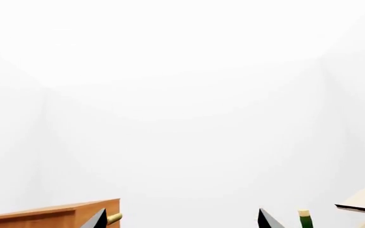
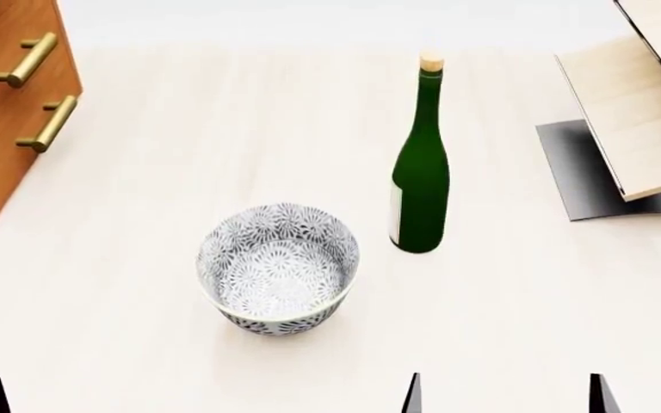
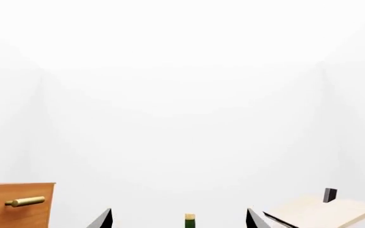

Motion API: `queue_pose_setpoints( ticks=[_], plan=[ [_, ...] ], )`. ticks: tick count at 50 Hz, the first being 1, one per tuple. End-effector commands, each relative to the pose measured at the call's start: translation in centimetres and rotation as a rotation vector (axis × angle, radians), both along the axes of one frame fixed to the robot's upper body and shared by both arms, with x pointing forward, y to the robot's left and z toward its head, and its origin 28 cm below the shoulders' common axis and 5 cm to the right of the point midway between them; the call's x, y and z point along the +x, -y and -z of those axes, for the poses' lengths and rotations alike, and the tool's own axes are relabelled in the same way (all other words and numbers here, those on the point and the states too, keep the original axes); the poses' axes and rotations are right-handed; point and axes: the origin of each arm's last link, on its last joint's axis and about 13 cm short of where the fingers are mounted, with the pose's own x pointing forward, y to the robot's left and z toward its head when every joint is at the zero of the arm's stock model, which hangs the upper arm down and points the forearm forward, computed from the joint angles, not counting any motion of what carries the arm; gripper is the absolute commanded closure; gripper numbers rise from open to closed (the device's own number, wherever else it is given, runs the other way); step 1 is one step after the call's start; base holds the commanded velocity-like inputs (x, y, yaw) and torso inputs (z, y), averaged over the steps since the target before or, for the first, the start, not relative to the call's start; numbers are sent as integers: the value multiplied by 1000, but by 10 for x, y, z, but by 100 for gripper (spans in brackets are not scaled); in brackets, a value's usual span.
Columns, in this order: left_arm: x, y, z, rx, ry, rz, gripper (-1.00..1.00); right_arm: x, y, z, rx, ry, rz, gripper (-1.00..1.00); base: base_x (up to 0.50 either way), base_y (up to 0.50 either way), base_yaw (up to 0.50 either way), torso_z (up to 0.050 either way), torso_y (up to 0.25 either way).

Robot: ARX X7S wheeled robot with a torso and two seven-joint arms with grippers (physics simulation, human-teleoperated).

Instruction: Put the wine bottle on the wine rack.

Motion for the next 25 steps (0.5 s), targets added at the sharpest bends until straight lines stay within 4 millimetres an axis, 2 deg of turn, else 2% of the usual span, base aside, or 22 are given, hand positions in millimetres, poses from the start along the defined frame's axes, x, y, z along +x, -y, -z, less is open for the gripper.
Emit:
queue_pose_setpoints(
  ticks=[1, 25],
  plan=[
    [0, 0, -1, 6, 1, 5, -100, 1, 0, 0, 1, -6, -3, -100, 66, 0, 0, 0, 0],
    [0, 1, 1, 9, -4, 8, -100, 1, -1, 2, 5, -21, -13, -100, 66, 0, 0, 0, 0]
  ],
)
